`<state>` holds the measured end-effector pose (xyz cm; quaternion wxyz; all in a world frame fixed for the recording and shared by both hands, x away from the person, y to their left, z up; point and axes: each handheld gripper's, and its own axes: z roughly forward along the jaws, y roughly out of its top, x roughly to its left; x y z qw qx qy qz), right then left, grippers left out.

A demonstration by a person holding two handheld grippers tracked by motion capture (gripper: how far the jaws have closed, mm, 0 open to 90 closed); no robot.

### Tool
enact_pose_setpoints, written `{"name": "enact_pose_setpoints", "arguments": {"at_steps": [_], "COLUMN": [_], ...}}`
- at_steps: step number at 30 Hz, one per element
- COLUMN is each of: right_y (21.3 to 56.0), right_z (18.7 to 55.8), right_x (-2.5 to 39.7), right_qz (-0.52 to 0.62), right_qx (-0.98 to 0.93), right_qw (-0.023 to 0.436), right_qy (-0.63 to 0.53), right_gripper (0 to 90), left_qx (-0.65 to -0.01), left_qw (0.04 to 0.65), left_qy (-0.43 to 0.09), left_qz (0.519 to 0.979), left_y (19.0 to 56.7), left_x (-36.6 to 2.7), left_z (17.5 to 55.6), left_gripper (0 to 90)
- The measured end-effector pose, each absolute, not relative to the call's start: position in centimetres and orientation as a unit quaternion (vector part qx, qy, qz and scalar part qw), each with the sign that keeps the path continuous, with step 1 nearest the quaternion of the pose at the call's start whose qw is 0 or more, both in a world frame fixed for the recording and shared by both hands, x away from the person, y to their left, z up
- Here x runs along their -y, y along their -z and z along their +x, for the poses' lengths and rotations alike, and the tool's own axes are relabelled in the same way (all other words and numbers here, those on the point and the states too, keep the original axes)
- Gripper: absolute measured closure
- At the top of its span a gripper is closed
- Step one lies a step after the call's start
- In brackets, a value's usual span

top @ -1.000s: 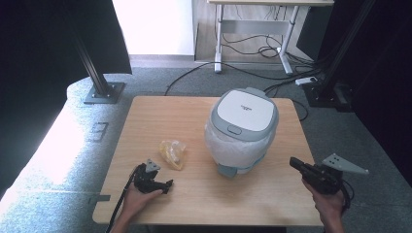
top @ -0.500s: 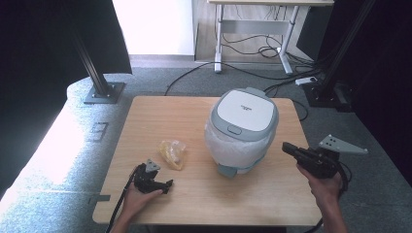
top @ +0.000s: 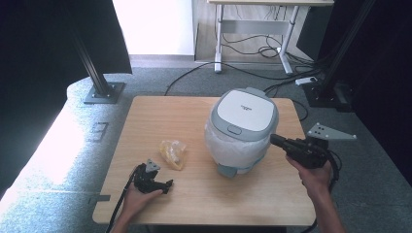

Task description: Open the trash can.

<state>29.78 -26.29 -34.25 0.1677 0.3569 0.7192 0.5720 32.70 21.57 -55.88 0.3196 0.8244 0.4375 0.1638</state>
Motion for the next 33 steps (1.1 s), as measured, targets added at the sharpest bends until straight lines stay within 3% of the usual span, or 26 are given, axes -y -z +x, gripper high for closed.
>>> {"name": "enact_pose_setpoints", "arguments": {"at_steps": [33], "right_y": [33.8], "right_z": [33.2], "right_x": [20.8], "right_qz": [0.325], "right_qx": [-0.74], "right_qw": [0.15], "right_qy": [-0.57], "right_gripper": [90.0], "left_qx": [-0.438], "left_qw": [0.32], "left_qy": [-0.164], "left_qz": [0.824], "left_y": [55.9], "left_x": [-21.6], "left_z": [32.7], "left_gripper": [2.7]}}
